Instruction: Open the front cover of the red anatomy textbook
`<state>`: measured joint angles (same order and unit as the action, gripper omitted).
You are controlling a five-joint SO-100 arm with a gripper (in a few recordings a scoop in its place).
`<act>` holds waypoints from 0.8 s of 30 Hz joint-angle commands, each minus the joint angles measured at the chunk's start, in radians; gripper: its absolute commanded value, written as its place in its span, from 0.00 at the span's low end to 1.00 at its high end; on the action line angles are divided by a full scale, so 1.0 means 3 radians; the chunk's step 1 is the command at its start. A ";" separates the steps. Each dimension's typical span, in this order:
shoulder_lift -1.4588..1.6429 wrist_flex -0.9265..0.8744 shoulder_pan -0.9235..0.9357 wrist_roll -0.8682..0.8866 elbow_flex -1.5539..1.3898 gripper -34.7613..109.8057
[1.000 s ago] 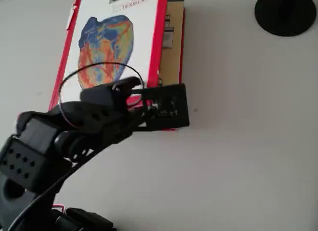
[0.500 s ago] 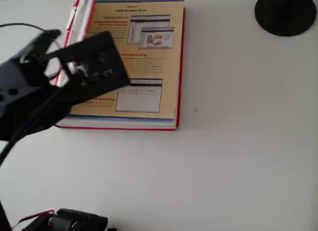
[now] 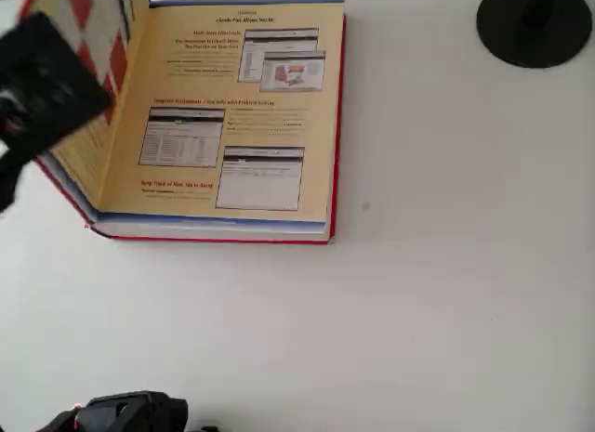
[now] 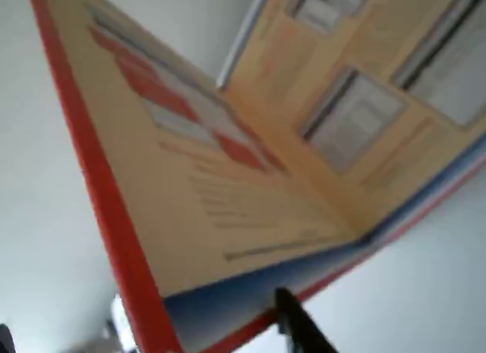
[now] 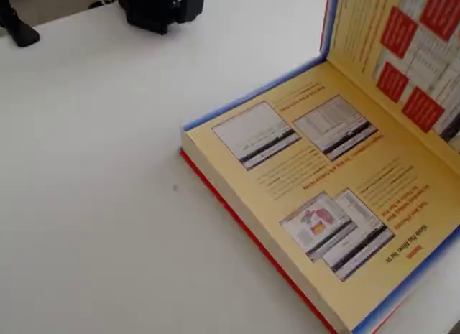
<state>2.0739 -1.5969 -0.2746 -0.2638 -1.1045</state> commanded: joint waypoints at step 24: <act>-0.1309 0.0153 -0.1677 0.0020 0.1340 0.54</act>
<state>1.7027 -1.5769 -0.6934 -0.2500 -0.7670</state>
